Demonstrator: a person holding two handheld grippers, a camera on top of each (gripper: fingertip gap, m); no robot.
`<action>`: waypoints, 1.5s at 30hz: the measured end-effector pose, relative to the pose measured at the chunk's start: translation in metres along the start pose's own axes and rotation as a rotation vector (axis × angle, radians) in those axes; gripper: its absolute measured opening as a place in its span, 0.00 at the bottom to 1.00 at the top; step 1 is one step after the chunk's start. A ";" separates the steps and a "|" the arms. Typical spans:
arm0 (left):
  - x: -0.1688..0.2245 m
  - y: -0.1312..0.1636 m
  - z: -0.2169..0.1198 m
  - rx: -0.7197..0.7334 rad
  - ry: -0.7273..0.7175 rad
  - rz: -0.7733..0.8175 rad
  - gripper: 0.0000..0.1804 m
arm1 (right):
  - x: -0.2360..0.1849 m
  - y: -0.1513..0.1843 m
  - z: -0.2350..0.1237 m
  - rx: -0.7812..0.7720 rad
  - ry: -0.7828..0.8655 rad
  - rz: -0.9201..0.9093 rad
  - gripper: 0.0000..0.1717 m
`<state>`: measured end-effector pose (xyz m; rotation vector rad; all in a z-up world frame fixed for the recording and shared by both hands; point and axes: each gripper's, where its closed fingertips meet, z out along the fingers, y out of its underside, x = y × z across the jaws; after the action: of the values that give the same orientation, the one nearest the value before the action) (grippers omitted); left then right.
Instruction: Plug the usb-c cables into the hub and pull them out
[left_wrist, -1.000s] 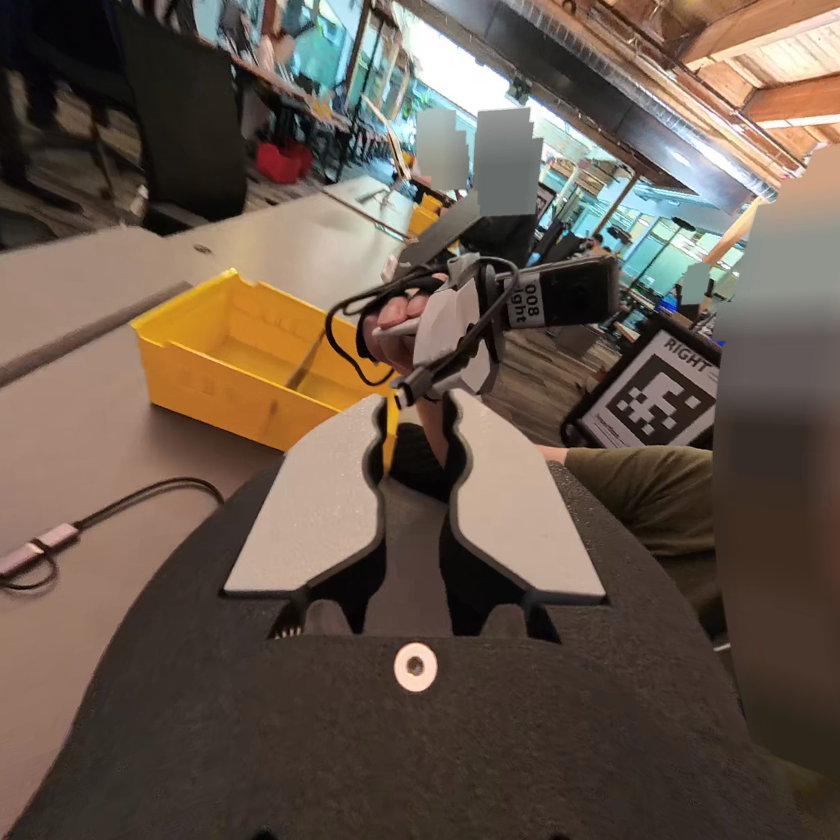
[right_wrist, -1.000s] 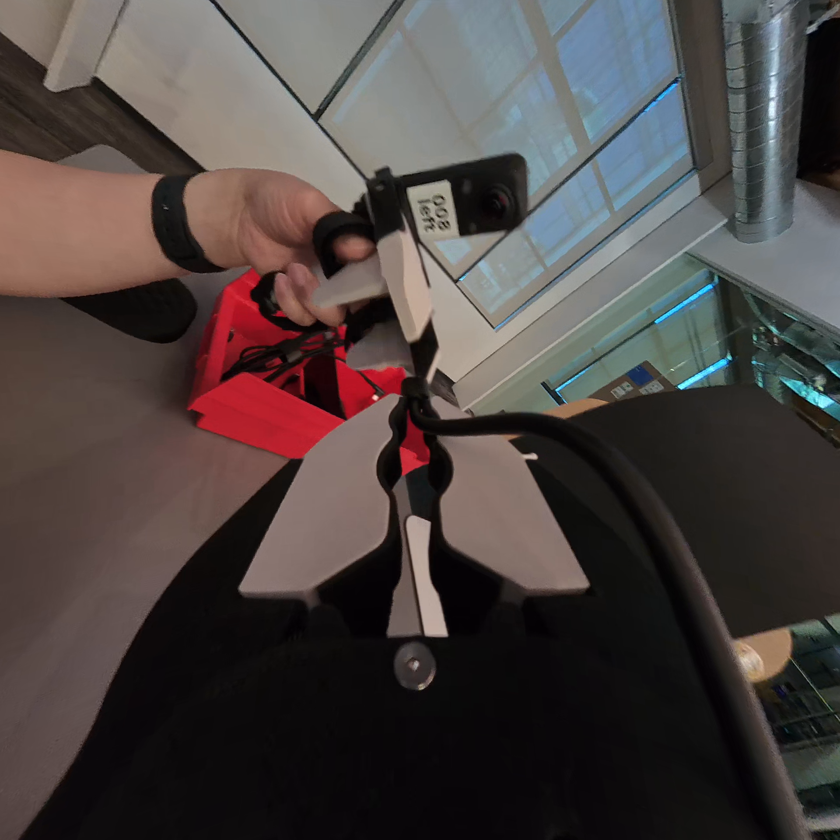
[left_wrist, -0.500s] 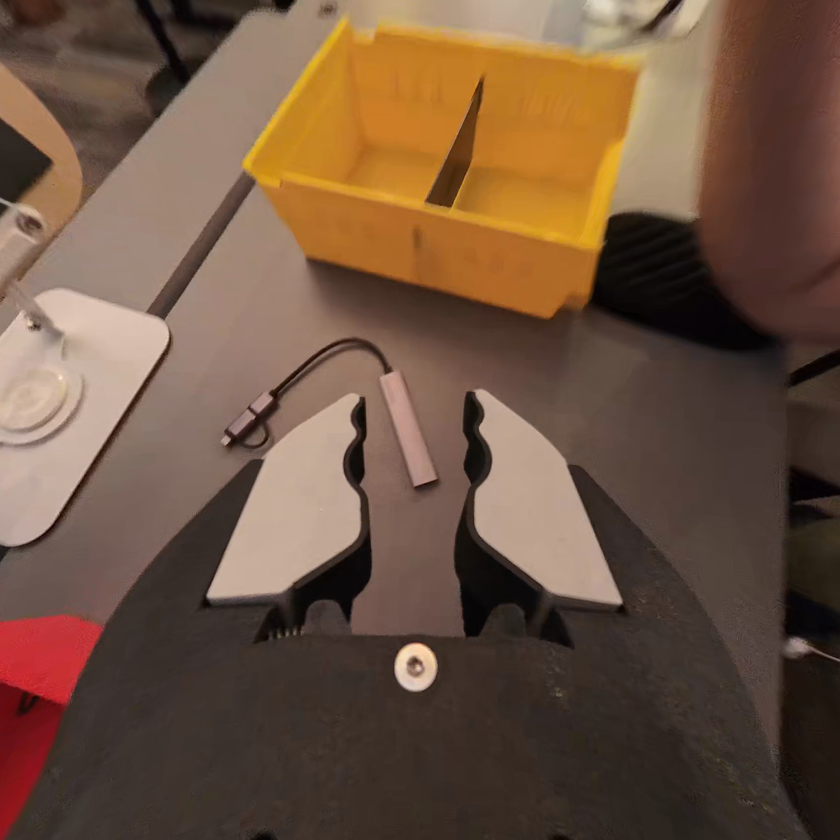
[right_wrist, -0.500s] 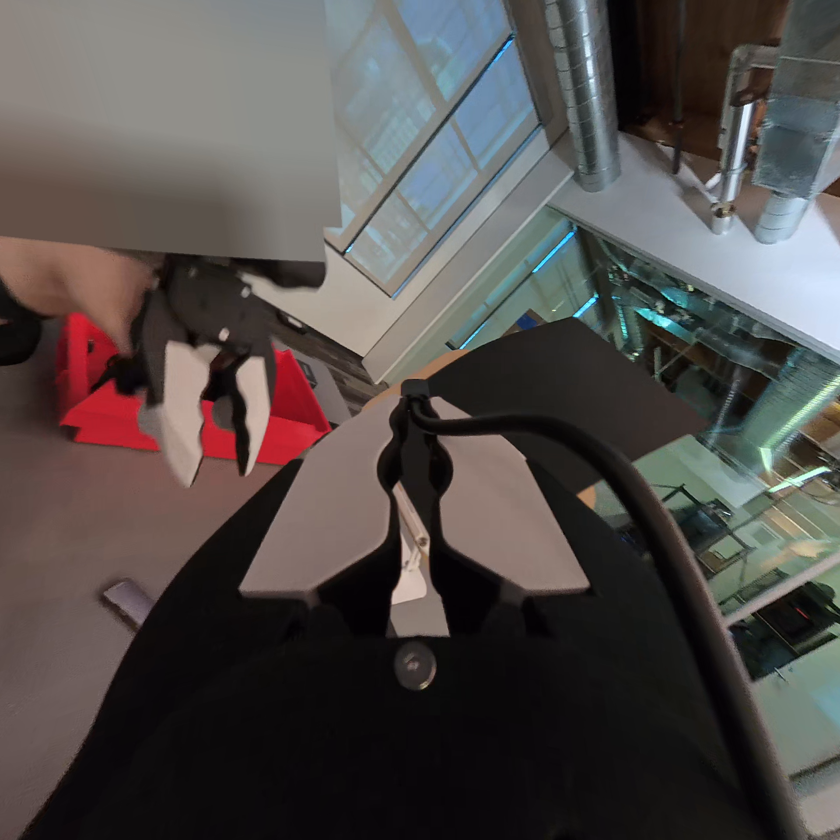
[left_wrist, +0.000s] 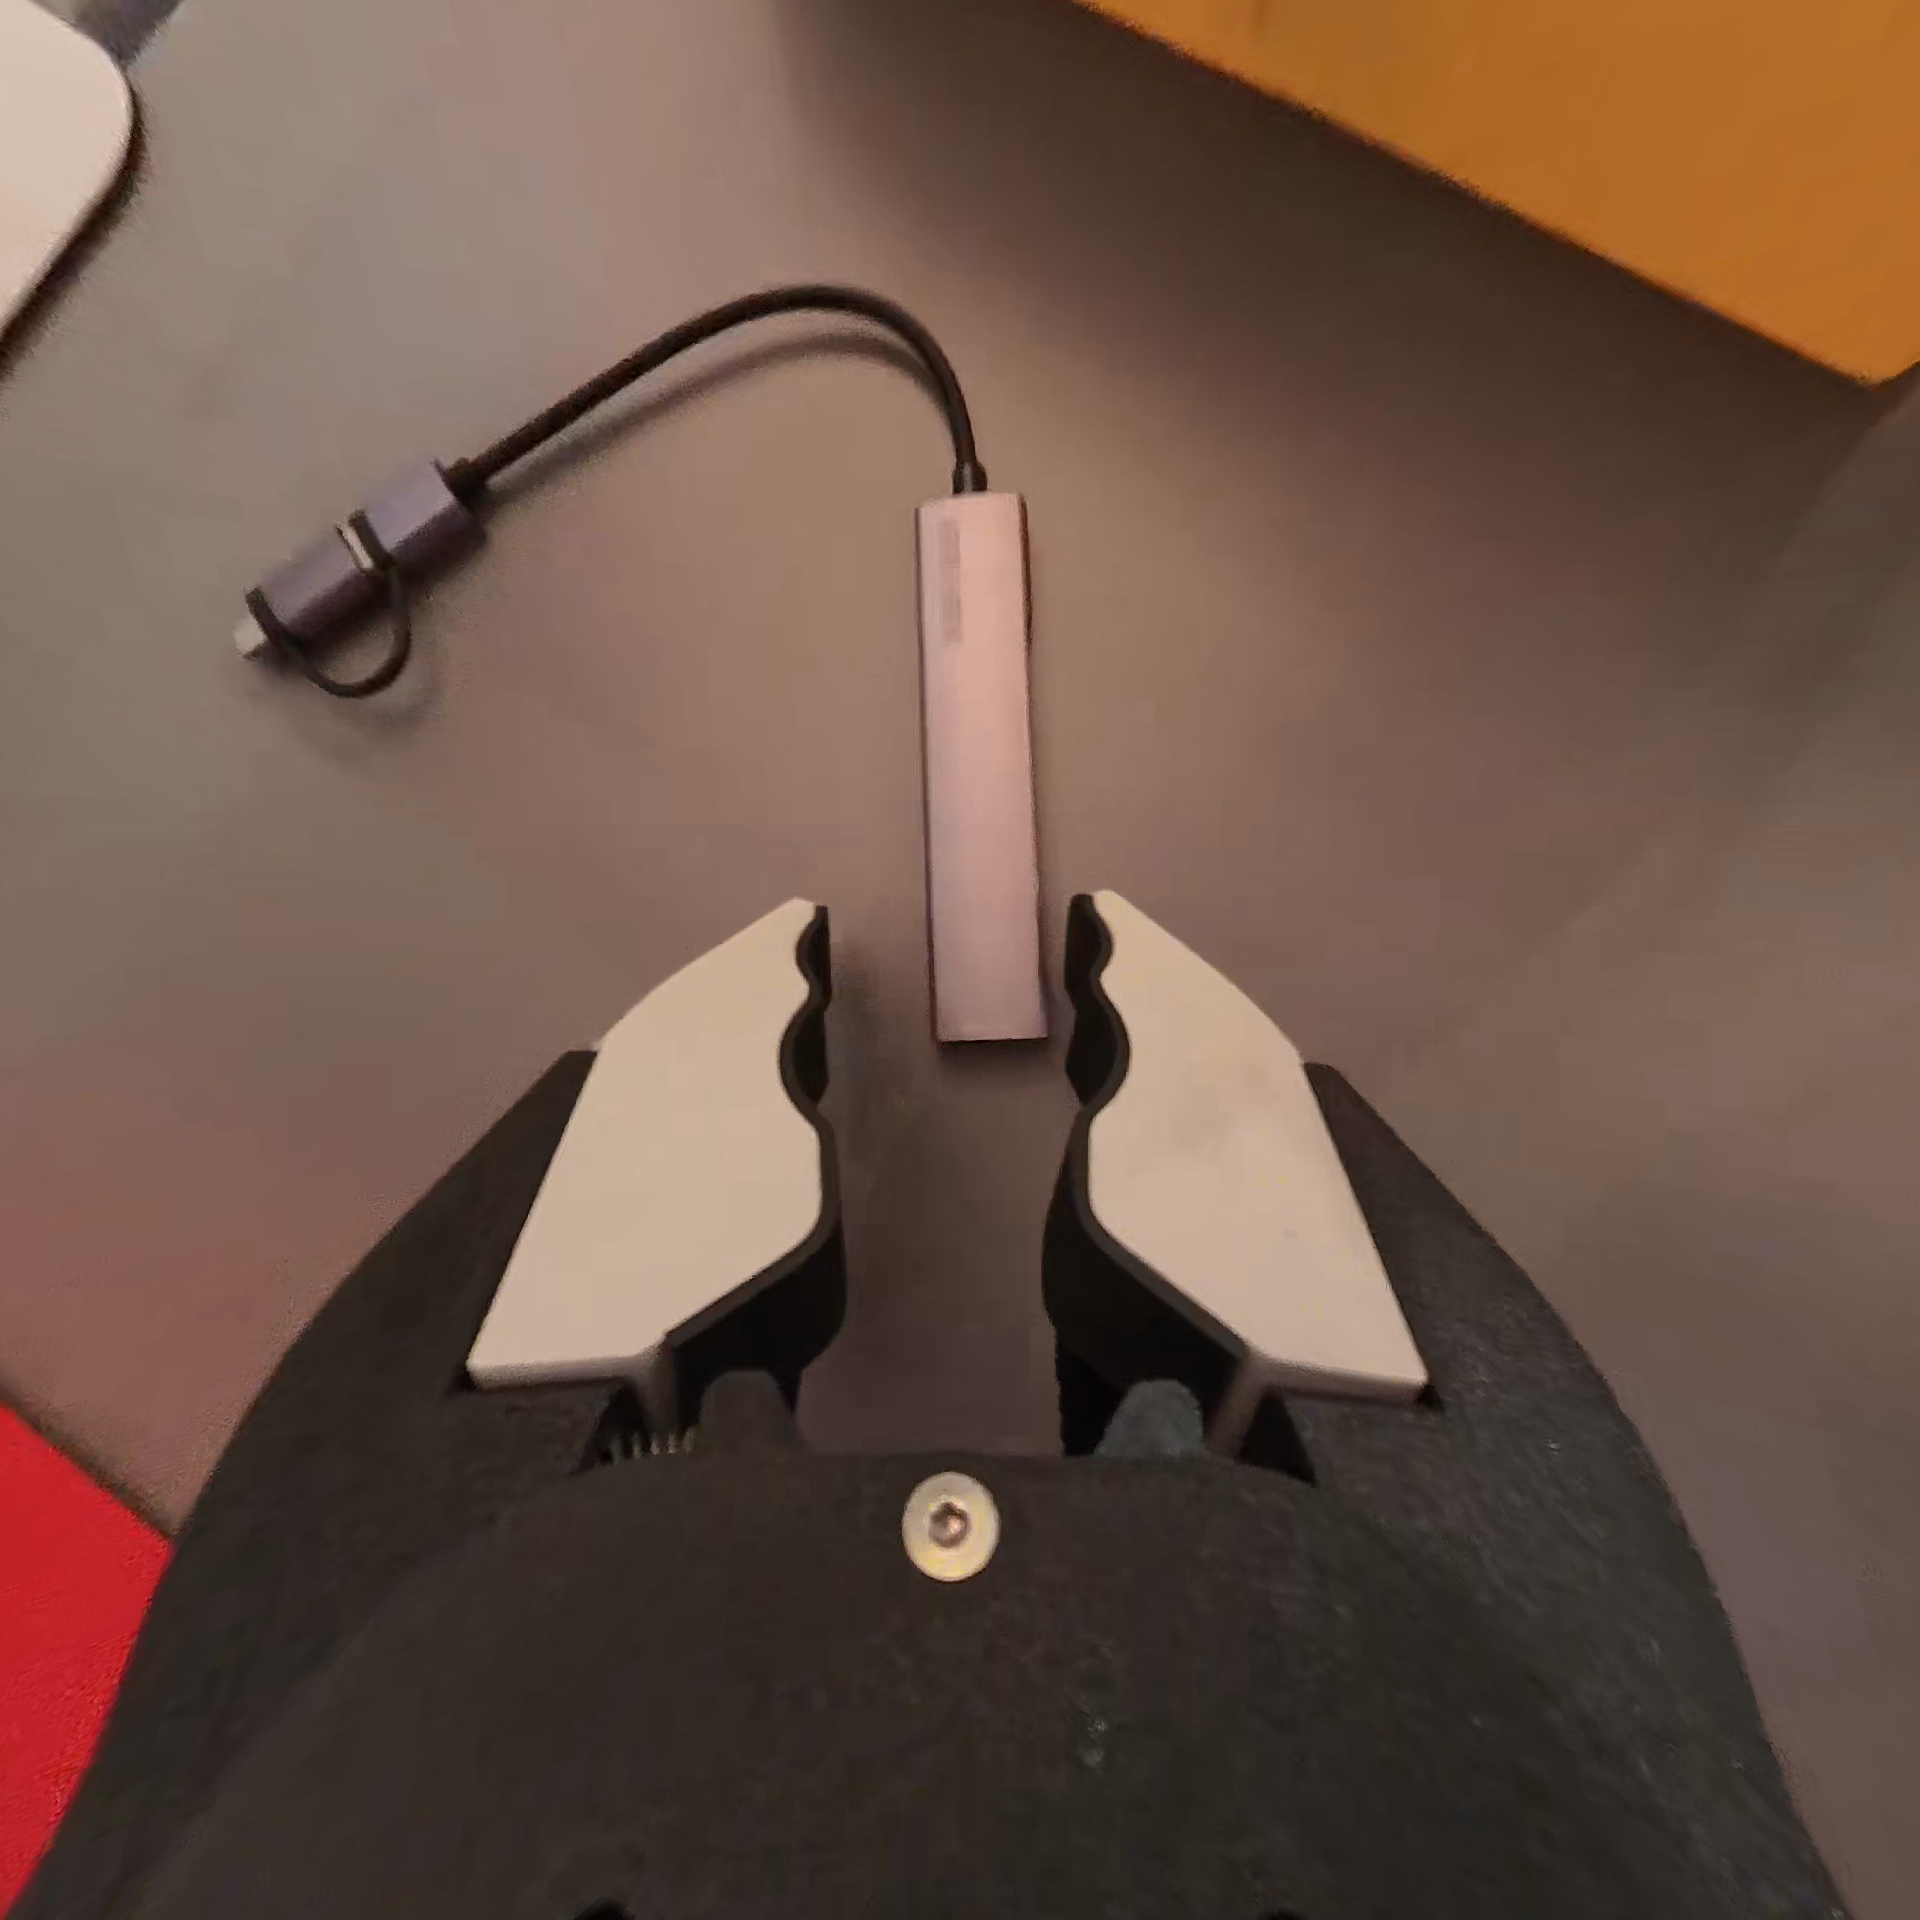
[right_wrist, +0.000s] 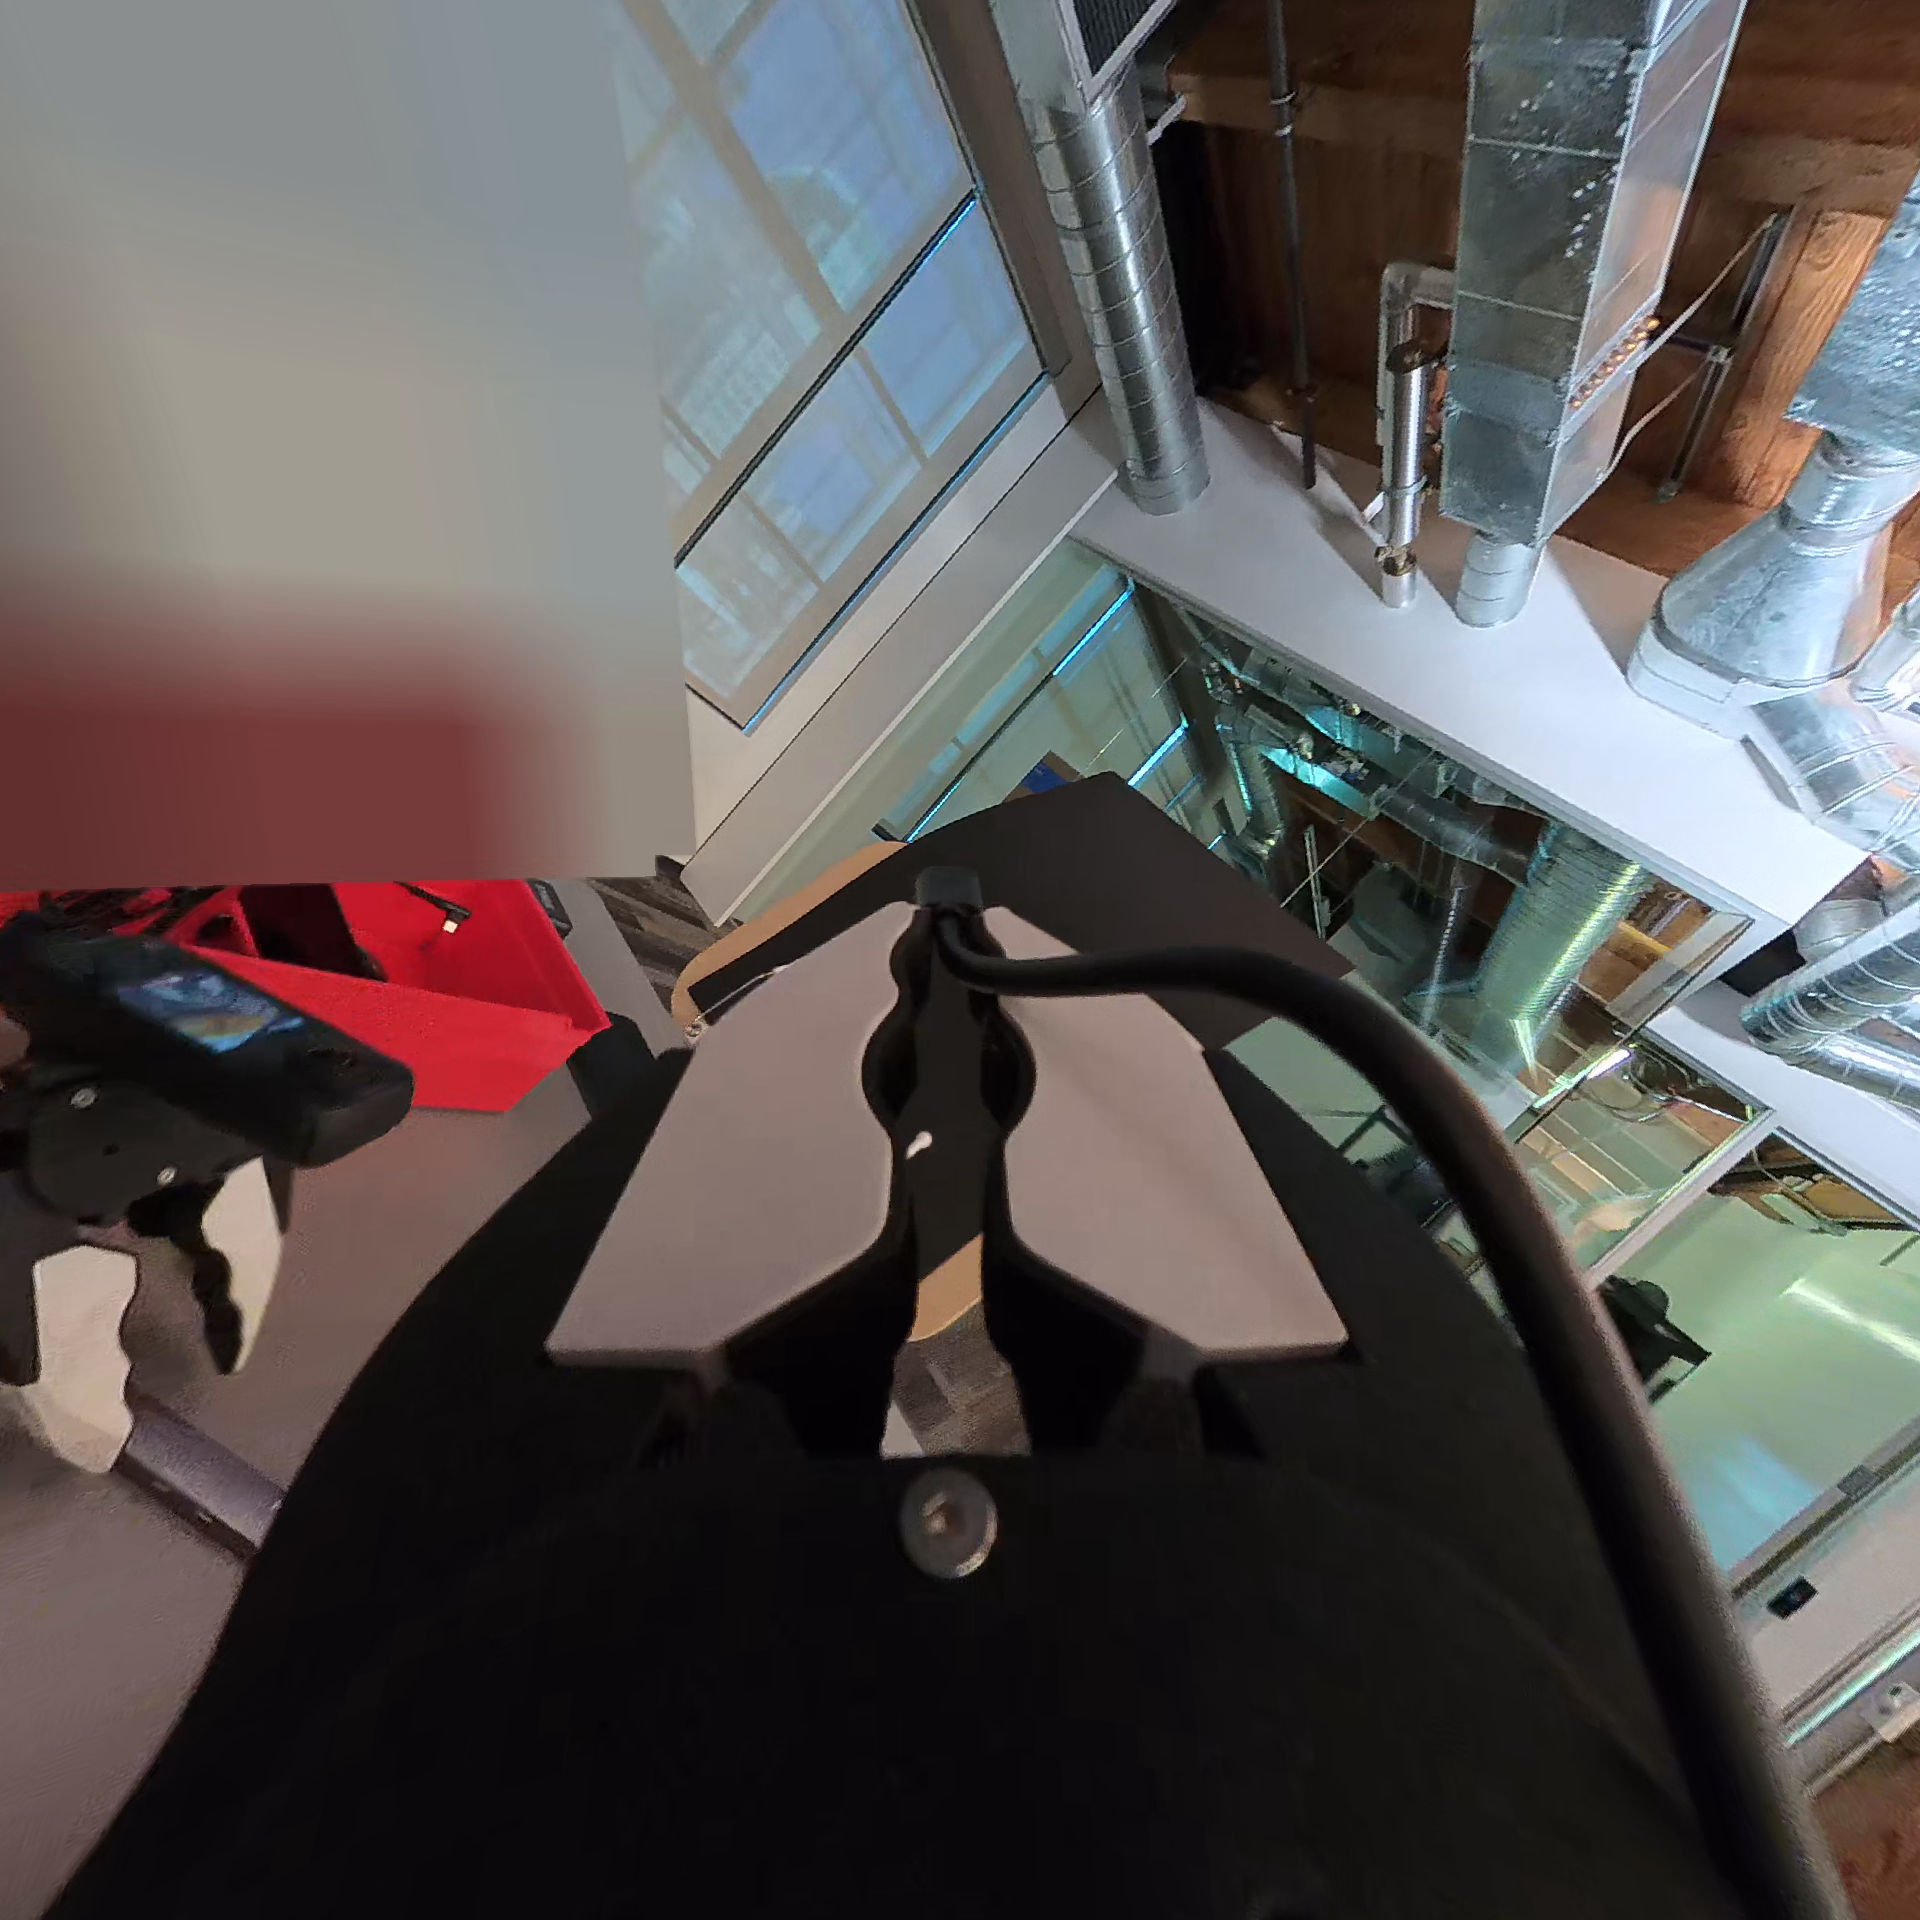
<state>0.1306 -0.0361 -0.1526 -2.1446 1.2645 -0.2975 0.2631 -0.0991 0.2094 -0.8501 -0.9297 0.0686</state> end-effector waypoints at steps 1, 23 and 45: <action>-0.002 0.003 0.002 -0.004 -0.032 0.013 0.23 | 0.001 -0.002 -0.002 0.008 0.003 0.001 0.04; 0.003 -0.001 0.000 0.084 0.096 -0.138 0.12 | -0.001 -0.006 -0.007 0.015 -0.023 0.005 0.04; -0.059 -0.094 -0.103 0.635 0.297 -0.468 0.11 | -0.069 0.054 0.067 -0.220 -0.208 0.138 0.04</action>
<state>0.1173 0.0057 -0.0077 -1.8330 0.6524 -1.0892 0.1875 -0.0488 0.1468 -1.1264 -1.0853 0.1790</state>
